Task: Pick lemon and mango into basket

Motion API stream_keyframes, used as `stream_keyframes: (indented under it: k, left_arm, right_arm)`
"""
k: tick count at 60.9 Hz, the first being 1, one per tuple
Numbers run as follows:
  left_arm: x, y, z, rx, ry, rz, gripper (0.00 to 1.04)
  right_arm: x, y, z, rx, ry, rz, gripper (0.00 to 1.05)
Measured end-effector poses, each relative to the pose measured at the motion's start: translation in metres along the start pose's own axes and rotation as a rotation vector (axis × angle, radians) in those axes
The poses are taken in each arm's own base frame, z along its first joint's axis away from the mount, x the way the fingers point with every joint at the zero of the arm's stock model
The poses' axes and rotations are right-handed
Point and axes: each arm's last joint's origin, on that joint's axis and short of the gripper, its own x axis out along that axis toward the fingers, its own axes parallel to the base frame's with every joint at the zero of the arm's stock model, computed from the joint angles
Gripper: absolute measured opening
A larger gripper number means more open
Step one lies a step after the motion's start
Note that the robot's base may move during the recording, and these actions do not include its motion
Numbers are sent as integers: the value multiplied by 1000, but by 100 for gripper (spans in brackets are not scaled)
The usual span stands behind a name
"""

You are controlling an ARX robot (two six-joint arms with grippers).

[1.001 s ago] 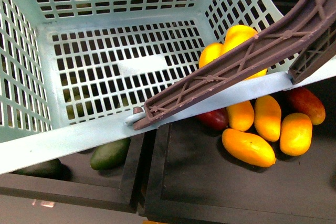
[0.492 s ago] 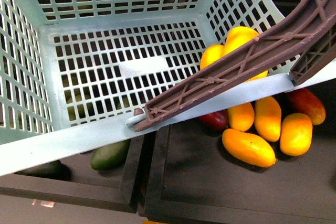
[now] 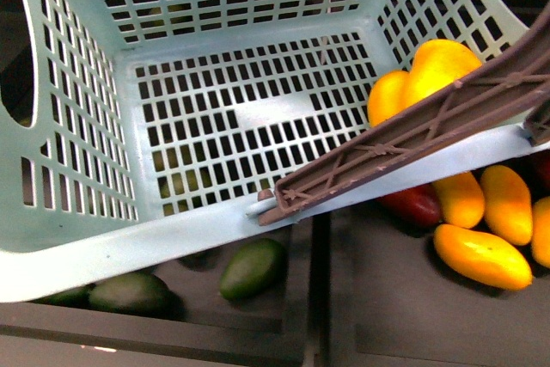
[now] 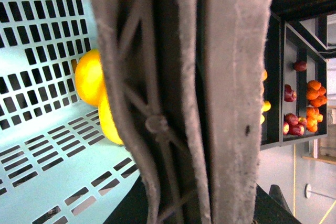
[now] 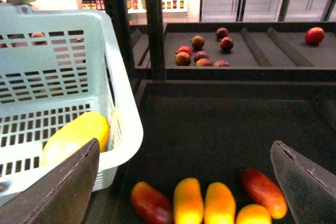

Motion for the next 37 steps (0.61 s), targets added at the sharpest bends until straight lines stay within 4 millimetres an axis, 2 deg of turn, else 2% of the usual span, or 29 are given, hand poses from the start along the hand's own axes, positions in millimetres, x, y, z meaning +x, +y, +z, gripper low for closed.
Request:
stream_keyframes:
  k: [37]
  left_arm:
    - [-1, 2, 2, -1, -8, 7, 17]
  right_arm:
    - [0, 0, 0, -1, 0, 0, 96]
